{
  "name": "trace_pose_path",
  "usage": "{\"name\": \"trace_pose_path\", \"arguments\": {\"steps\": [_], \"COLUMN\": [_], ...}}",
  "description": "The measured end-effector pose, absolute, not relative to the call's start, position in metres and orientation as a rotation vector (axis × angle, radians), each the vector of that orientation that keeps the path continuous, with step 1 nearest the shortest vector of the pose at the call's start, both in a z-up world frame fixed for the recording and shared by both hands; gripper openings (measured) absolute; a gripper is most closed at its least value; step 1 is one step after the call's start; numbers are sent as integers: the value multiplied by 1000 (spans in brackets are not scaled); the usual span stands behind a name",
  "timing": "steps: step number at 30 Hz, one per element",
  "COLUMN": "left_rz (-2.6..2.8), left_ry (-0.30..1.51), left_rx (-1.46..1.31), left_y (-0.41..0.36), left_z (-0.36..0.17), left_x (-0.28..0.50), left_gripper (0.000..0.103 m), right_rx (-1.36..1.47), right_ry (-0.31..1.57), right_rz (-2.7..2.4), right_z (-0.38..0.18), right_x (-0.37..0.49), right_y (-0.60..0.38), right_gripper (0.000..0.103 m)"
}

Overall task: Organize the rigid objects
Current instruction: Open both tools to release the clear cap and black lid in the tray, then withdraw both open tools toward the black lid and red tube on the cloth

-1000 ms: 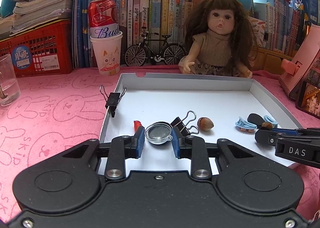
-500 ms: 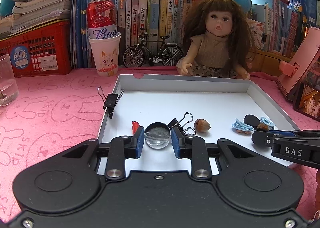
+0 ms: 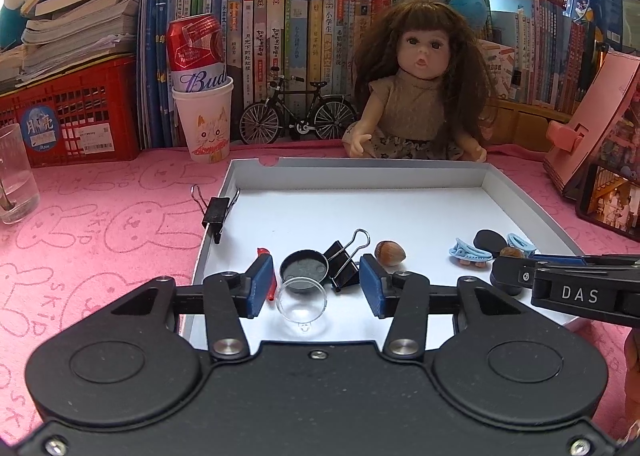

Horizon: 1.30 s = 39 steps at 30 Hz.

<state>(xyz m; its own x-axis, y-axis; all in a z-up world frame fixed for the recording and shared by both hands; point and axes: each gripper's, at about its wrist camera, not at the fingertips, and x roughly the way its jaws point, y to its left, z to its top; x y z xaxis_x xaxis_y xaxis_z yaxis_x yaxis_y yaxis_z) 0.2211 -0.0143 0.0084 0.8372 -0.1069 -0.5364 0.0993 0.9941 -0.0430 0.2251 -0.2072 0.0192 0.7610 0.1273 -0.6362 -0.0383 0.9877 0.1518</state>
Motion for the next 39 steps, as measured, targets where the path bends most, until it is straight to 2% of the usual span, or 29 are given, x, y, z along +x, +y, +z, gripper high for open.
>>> {"name": "trace_pose_path", "arguments": {"steps": [2, 7, 9, 24, 39], "left_rz": [-117, -138, -153, -202, -242], "left_ry": [562, 545, 537, 516, 499], "left_rx": [-12, 5, 9, 34, 30], "left_y": [-15, -19, -21, -29, -25], "left_z": [11, 17, 19, 30, 38], "left_x": [218, 209, 204, 175, 141], "left_gripper": [52, 73, 77, 83, 83], "right_rx": [137, 140, 136, 100, 74], "right_ry": [699, 690, 685, 642, 619], "right_rz": [89, 94, 97, 122, 150], "right_z": [20, 24, 26, 39, 47], "right_x": [224, 219, 217, 193, 167], "right_y": [-208, -208, -208, -206, -206], "right_gripper": [59, 65, 67, 81, 86]}}
